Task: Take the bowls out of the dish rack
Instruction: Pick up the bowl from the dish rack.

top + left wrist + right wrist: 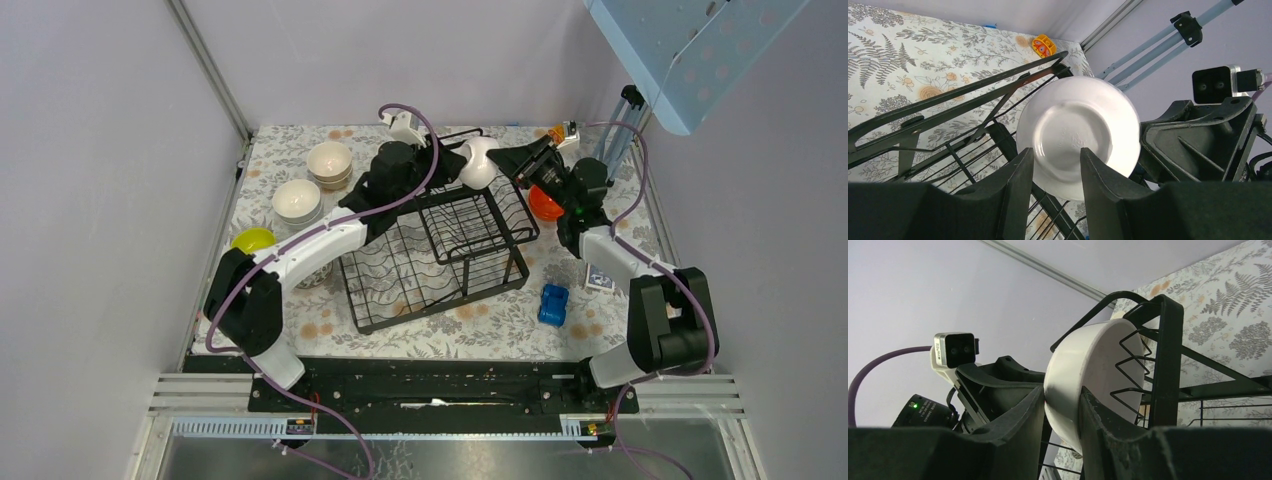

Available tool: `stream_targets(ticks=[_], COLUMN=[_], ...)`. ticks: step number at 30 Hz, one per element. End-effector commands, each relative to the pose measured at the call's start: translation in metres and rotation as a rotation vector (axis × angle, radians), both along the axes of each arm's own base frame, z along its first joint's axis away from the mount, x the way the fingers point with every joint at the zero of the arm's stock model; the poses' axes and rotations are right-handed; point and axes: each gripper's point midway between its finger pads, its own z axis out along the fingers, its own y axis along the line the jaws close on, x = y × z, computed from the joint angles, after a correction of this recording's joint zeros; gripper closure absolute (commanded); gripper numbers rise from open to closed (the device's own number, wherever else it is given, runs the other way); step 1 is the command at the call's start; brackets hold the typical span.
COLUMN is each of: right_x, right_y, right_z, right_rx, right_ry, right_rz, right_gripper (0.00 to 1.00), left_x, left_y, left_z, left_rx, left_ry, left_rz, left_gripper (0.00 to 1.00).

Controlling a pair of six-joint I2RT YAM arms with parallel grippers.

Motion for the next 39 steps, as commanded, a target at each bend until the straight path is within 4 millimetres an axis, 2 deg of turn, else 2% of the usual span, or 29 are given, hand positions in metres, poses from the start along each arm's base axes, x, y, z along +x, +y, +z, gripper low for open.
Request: stream_targets(ticks=[1,10,18,23,27,34,39], right_x=[-0.021,-0.025,-0.025,-0.026,-0.027,-0.030,-0.034], right_y=[0.036,0.047,0.051,0.053,0.053,0.053,0.052], right_z=[-0.022,-0.012,-0.010,-0.008,-0.008,0.000,0.011], right_rx=[0.020,0.119,0.200,0.214,0.223,0.241,0.238], right_ry=[0.092,0.056,0.042,0.036,0.036,0.021,-0.006], right_rz=[0.184,0.263,0.322,0.343,0.357,0.376,0.376], right_gripper=[0.63,0.70,0.76,0.86,0.98,1.00,1.00], left_x=[-0.007,-0.008,-0.006,-0.005,-0.006,-0.009,-0.011], left_y=[0.003,0.007,0.008,0.010,0.012,0.015,0.021], left_z=[-0.007,-0.003,-0.008,-0.011,-0.010,-0.003,0.005], left_rx=[0.004,0.002,0.010,0.015,0.012,0.006,0.006], left_ry=[0.028,0.021,0.027,0.031,0.031,0.022,0.010], left_rz=[-0.004,0.003,0.007,0.010,0.015,0.018,0.029], left_gripper=[0.57,0.57,0.57,0.57,0.57,0.50,0.38])
